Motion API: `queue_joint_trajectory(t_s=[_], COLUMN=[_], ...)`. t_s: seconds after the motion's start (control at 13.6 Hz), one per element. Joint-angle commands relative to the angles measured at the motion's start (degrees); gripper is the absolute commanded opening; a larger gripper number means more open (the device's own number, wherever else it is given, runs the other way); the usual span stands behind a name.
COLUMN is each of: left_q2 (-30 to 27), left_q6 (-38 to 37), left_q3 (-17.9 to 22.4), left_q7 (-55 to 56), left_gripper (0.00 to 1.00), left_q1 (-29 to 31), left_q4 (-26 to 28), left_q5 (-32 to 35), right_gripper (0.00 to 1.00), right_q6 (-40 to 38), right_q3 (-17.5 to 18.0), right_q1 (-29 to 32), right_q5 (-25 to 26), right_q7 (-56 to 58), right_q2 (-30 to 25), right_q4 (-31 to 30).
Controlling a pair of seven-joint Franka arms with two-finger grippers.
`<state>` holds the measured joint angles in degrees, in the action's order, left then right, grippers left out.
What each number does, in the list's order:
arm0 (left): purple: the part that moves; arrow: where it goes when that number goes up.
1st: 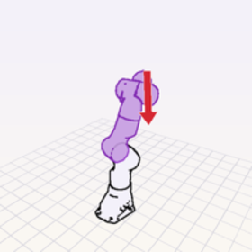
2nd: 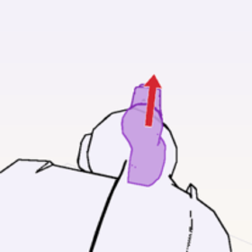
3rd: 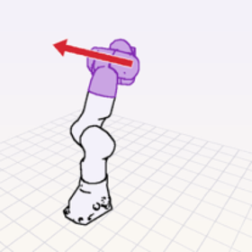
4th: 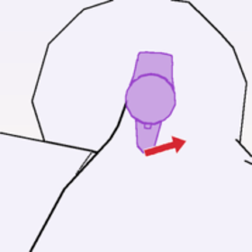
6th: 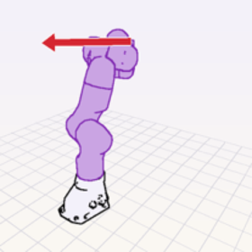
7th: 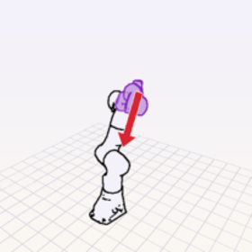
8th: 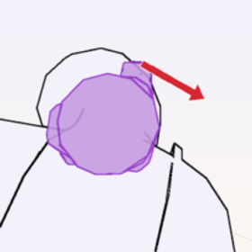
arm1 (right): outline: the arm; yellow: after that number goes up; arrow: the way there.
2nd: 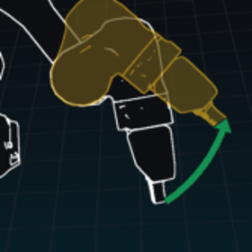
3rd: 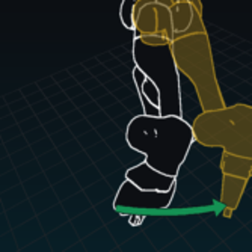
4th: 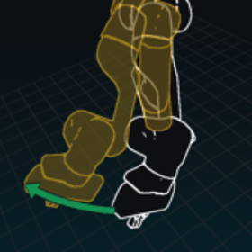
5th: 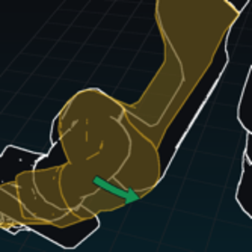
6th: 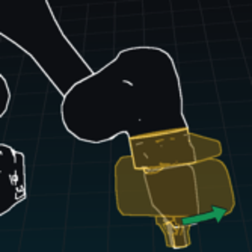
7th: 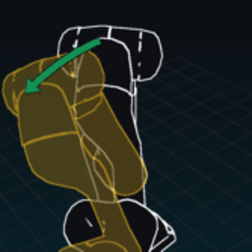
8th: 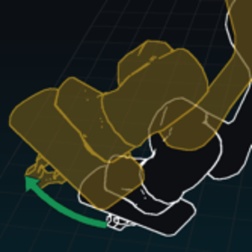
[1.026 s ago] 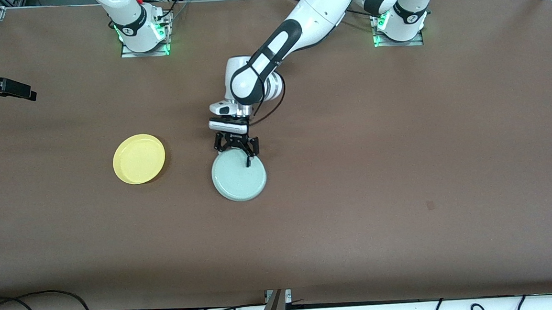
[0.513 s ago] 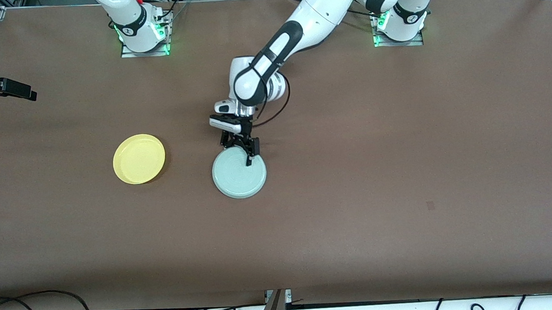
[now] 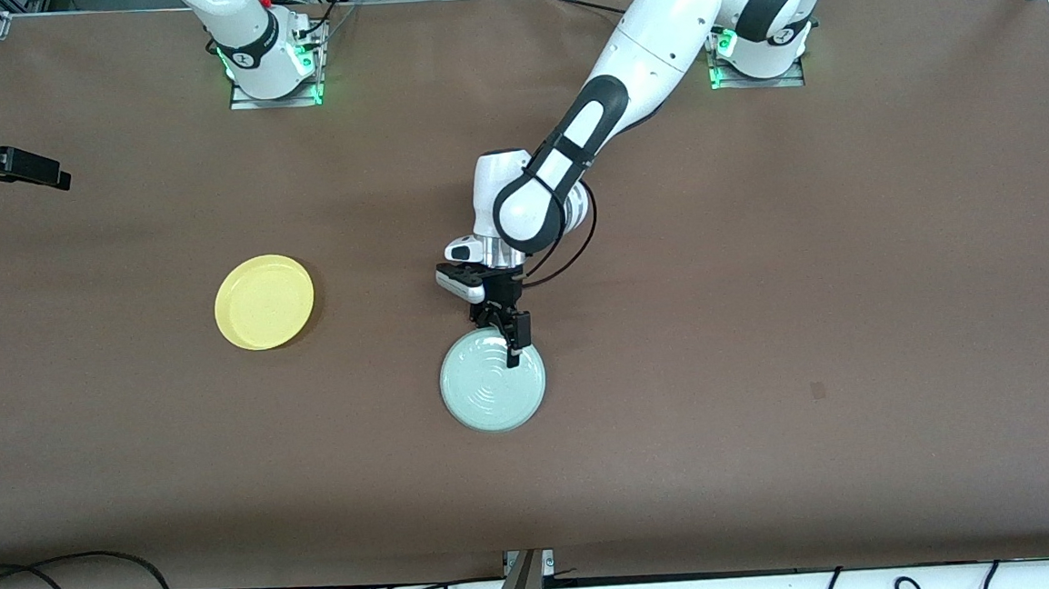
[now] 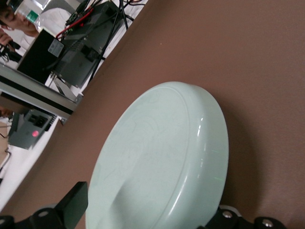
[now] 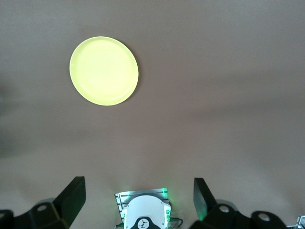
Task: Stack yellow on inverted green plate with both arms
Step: 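Lower the inverted green plate onto the table and open the left gripper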
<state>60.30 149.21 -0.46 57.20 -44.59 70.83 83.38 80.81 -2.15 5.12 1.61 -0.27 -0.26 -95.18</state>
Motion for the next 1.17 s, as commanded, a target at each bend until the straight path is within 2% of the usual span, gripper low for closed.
queue_joint_trajectory(t_s=[0.0, 0.15, 0.29, 0.44, 0.88, 1.1], left_q2=[-2.9, -5.8, -11.6, -15.7, -22.1, -20.9], left_q6=[-0.5, -0.6, -0.6, -0.6, -2.0, -12.2], left_q3=[-3.7, -8.7, -10.8, -11.3, -11.2, -11.2], left_q7=[-4.2, -4.2, -6.6, -10.2, -11.5, -12.6], left_gripper=[1.00, 1.00, 1.00, 1.00, 1.00, 1.00], left_q1=[2.3, 5.1, 7.0, 7.7, 4.2, -0.4], left_q4=[1.9, 4.9, 10.5, 15.2, 28.1, 28.6], left_q5=[0.4, -2.9, -3.2, -3.5, -2.4, -2.3], right_gripper=[1.00, 1.00, 1.00, 1.00, 1.00, 1.00], right_q6=[-1.2, -1.2, -1.2, -1.2, -1.1, -1.1], right_q3=[0.3, 0.0, 0.0, 0.0, 0.0, 0.0], right_q1=[0.4, 0.5, 0.5, 0.5, 0.5, 0.5], right_q5=[-0.9, -0.9, -0.9, -0.9, -0.9, -0.9], right_q7=[0.2, 0.5, 0.5, 0.5, 0.5, 0.4], right_q2=[0.1, 0.2, 0.2, 0.2, 0.2, 0.2], right_q4=[0.8, 0.8, 0.8, 0.8, 0.8, 0.8])
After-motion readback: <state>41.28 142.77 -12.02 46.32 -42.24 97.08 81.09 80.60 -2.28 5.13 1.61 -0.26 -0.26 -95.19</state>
